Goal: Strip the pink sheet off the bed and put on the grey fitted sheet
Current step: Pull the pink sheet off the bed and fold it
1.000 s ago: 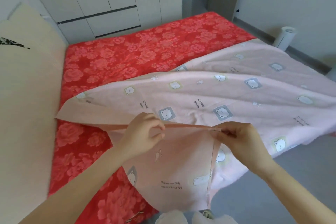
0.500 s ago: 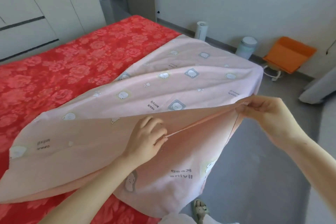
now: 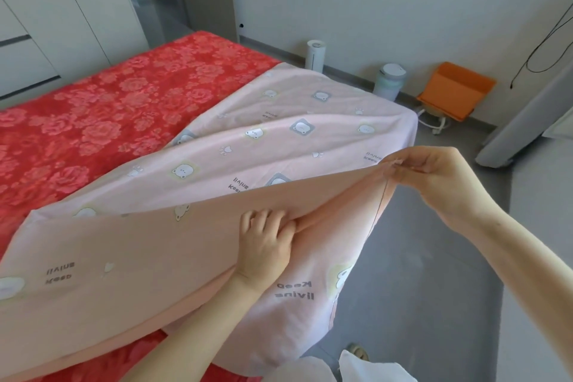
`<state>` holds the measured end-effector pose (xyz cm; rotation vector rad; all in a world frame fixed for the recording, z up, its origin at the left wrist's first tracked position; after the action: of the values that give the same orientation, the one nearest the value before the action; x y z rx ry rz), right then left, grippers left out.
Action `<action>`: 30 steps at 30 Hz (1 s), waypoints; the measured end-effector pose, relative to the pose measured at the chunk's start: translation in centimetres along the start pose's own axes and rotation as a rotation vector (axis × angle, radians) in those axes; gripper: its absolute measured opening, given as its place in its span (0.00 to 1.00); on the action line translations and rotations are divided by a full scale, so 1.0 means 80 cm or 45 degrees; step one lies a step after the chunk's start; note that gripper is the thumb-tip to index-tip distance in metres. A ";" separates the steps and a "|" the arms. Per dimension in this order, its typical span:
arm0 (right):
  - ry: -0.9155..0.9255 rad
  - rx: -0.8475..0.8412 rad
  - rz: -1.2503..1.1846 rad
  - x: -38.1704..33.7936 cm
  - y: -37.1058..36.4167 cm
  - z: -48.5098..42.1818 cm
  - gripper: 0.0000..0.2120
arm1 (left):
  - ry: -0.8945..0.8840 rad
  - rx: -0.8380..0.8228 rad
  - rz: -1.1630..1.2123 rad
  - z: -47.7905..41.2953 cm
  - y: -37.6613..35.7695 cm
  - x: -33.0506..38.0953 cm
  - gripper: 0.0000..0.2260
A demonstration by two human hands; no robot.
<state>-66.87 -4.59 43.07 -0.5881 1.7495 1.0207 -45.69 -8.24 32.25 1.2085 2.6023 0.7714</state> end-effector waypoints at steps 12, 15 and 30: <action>0.041 0.017 -0.091 0.010 0.039 -0.037 0.19 | 0.455 -0.546 0.088 0.042 0.001 -0.125 0.04; -0.011 0.033 -0.133 0.025 0.047 -0.041 0.07 | 0.534 -0.664 0.086 0.039 0.007 -0.140 0.06; -0.191 0.118 -0.441 0.051 0.050 -0.046 0.15 | 0.590 -0.799 0.110 0.027 -0.002 -0.124 0.02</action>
<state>-73.37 -5.35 41.40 -0.7077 1.4906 0.7192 -38.45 -14.95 29.71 1.0299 2.2992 1.8948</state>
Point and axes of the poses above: each hand's wrist, its own z-axis away from the middle knuckle, its own y-axis out of the back of the hand, x = y × z, the point moved 9 cm from there along -z, towards the middle knuckle, and after that the axes turned 12 degrees about x, right-handed, at the moved point
